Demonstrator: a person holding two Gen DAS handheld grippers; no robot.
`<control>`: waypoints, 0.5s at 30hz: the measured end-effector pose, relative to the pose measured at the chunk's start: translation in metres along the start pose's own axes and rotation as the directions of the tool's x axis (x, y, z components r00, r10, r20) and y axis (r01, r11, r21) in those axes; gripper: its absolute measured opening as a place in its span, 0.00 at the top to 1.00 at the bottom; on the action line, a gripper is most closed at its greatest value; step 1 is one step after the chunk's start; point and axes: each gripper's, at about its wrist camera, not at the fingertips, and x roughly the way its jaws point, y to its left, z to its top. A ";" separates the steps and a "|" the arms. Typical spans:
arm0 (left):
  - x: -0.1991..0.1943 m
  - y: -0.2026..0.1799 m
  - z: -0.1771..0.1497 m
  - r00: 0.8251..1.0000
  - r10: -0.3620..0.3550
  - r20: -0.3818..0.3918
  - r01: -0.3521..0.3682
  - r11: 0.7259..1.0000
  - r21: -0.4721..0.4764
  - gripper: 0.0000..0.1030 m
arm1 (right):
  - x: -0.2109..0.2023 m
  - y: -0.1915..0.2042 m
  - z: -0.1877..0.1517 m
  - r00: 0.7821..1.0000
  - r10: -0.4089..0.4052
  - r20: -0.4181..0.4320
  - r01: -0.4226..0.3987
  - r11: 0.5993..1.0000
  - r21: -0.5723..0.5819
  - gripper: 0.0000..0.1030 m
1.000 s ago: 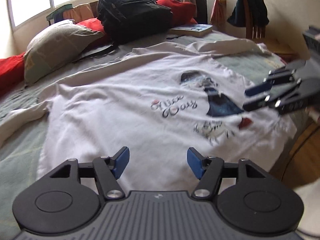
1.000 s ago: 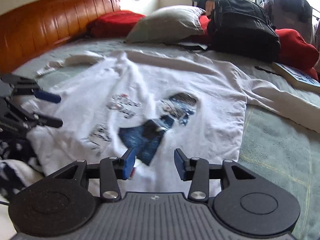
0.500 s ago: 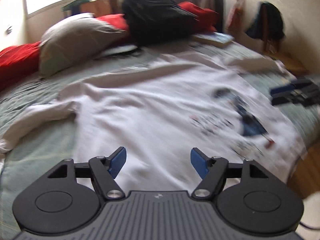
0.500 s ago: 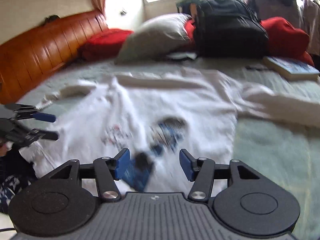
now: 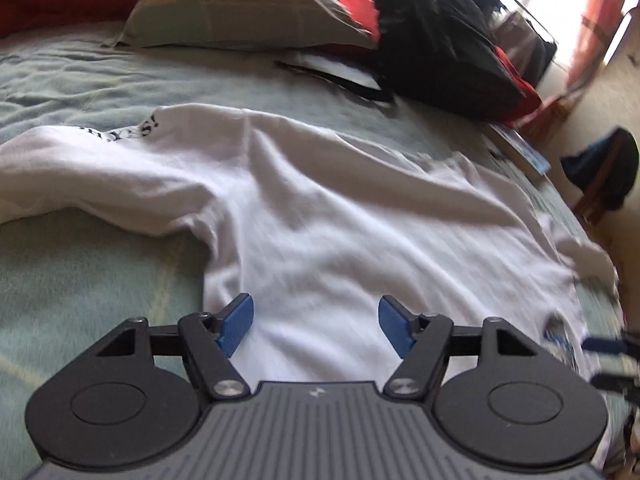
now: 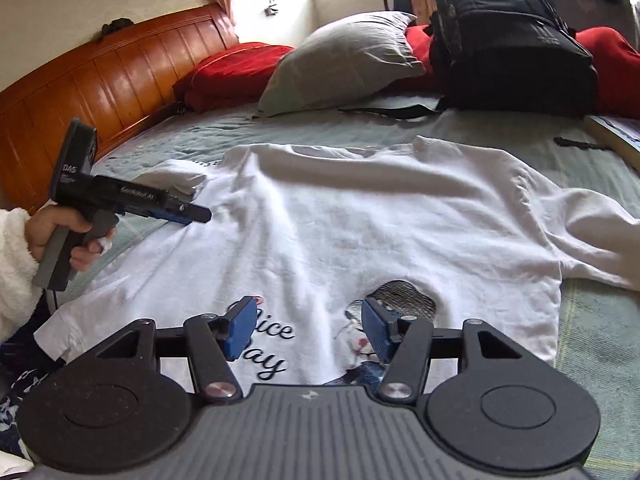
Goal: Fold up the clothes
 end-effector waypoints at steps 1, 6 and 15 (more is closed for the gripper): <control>0.005 0.005 0.006 1.000 0.011 0.014 -0.011 1.000 -0.008 0.32 | 0.002 -0.003 0.000 1.000 -0.005 -0.006 0.005 1.000 0.008 0.37; 0.026 0.013 0.034 0.990 0.131 0.041 -0.132 0.991 0.026 0.34 | 0.006 -0.019 0.000 0.999 -0.044 -0.017 0.045 0.997 0.056 0.37; -0.037 -0.026 0.009 0.999 0.038 0.032 -0.046 0.951 0.306 0.32 | -0.003 -0.018 0.002 0.999 -0.036 0.001 0.036 0.999 0.014 0.33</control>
